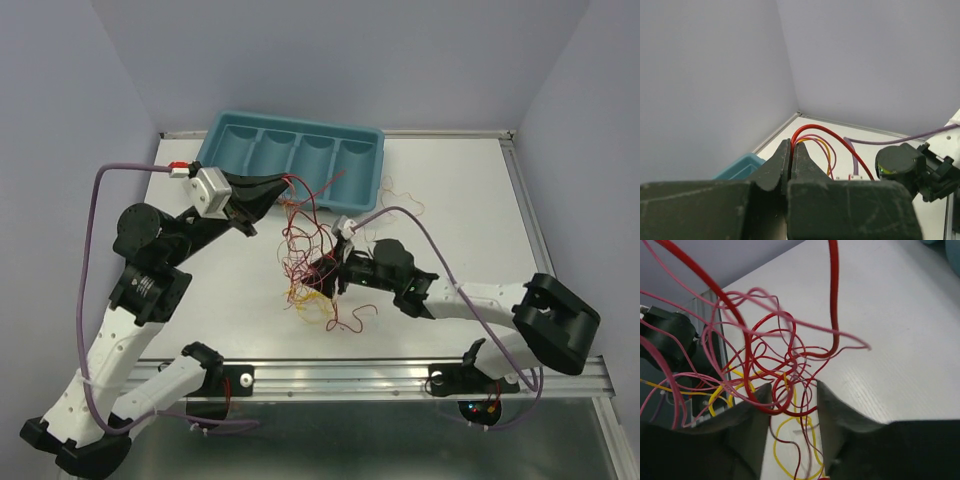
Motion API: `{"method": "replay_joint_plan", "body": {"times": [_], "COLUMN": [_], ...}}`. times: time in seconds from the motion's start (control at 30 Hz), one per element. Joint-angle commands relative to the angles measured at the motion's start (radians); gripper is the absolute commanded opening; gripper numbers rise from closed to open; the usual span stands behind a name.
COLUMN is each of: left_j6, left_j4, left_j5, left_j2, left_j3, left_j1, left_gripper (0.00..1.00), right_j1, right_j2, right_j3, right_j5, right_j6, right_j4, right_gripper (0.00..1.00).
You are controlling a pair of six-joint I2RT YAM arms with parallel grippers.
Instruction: Untangle the cables
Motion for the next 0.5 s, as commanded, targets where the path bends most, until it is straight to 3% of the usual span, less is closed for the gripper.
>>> {"method": "replay_joint_plan", "body": {"times": [0.0, 0.07, 0.1, 0.13, 0.17, 0.2, 0.27, 0.3, 0.4, 0.47], "left_j6": [-0.037, -0.010, -0.002, 0.013, 0.042, 0.071, 0.126, 0.195, 0.257, 0.272], "left_j4": [0.086, 0.080, 0.077, 0.077, 0.089, 0.106, 0.148, 0.199, 0.245, 0.250], "left_j5": [-0.096, -0.335, -0.437, -0.551, -0.808, -0.926, -1.170, -1.213, -1.290, -1.320], "left_j2": [-0.026, -0.049, -0.060, -0.084, -0.094, -0.110, -0.127, -0.149, -0.202, -0.224], "left_j3": [0.042, 0.057, 0.065, 0.079, 0.082, 0.085, 0.081, 0.076, 0.058, 0.061], "left_j1": [-0.002, -0.002, 0.000, -0.002, -0.002, -0.002, -0.002, 0.000, 0.000, -0.002], "left_gripper": [0.00, 0.00, 0.00, 0.00, 0.00, 0.00, 0.00, 0.00, 0.00, 0.00], "right_j1": [0.030, 0.030, 0.029, 0.030, 0.030, 0.030, 0.029, 0.027, 0.003, -0.015], "right_j2": [0.086, 0.079, 0.067, 0.019, -0.011, -0.044, -0.161, -0.203, -0.358, -0.445], "right_j3": [0.088, 0.088, 0.085, 0.076, 0.046, 0.022, -0.008, -0.019, -0.030, -0.059], "right_j5": [0.074, 0.153, 0.276, 0.356, 0.430, 0.602, 0.805, 1.007, 1.278, 1.355], "right_j6": [0.007, 0.027, 0.038, 0.052, 0.062, 0.073, 0.116, 0.134, 0.208, 0.227], "right_j4": [0.061, 0.029, 0.010, -0.005, -0.024, -0.031, -0.100, -0.143, -0.324, -0.364], "right_gripper": [0.19, 0.03, 0.01, 0.01, 0.01, 0.00, 0.01, 0.01, 0.01, 0.01]}}
